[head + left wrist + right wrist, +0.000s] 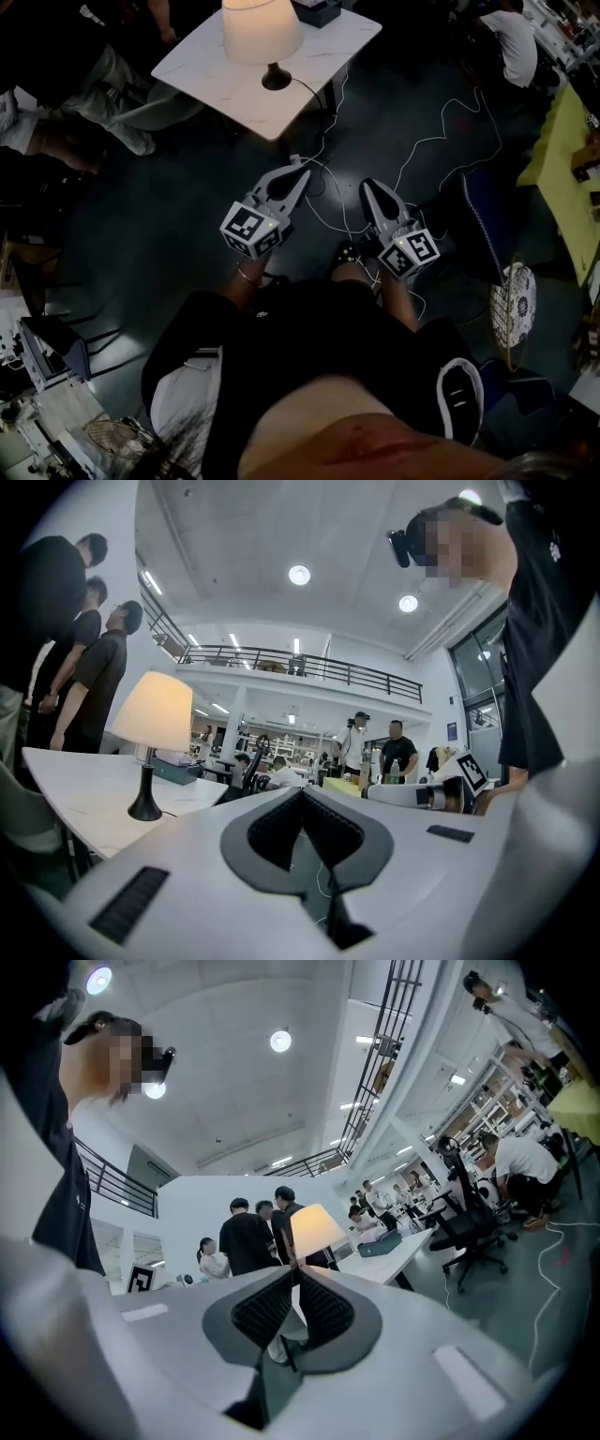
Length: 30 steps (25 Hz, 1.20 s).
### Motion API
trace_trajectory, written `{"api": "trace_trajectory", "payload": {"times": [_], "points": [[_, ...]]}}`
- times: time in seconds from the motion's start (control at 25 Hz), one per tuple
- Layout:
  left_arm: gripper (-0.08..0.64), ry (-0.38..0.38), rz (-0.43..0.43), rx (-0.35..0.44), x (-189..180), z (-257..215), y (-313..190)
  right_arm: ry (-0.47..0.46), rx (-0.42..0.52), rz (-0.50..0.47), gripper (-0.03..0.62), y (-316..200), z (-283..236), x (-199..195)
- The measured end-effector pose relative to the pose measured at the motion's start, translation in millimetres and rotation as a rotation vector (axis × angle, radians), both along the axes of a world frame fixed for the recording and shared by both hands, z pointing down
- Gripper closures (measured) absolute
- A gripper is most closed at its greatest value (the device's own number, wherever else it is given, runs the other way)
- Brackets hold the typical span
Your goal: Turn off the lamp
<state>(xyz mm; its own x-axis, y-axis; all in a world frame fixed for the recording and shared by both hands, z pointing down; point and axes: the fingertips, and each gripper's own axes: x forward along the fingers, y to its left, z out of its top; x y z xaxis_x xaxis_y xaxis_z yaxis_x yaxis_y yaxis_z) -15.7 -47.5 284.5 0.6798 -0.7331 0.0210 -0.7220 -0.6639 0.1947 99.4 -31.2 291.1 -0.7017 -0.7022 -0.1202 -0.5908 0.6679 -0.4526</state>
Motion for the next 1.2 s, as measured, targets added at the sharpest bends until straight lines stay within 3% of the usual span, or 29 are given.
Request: {"api": "trace_trajectory", "payload": {"times": [0.24,0.44,0.64,0.88,1.2], "points": [[0.554,-0.082,0.012,0.056,48.1,-7.8,-30.6,-0.009,-0.008,-0.024,0.591,-33.2,8.7,36.9],[0.552,-0.051,-0.039,0.027,61.1,-4.7,-49.6,0.007,0.008,-0.086,0.591,-53.9,2.8,48.3],[0.552,-0.033,-0.104,0.025,52.0,-3.6,-61.7,0.036,-0.008,-0.12,0.591,-71.4,6.1,53.4],[0.554,-0.051,-0.198,-0.054,18.6,29.3,-70.6,0.069,-0.045,-0.17,0.589,-82.4,23.6,30.7],[0.552,-0.05,-0.23,-0.103,4.2,65.8,-102.8,0.141,-0.073,-0.204,0.575,-115.2,60.9,2.8]]}}
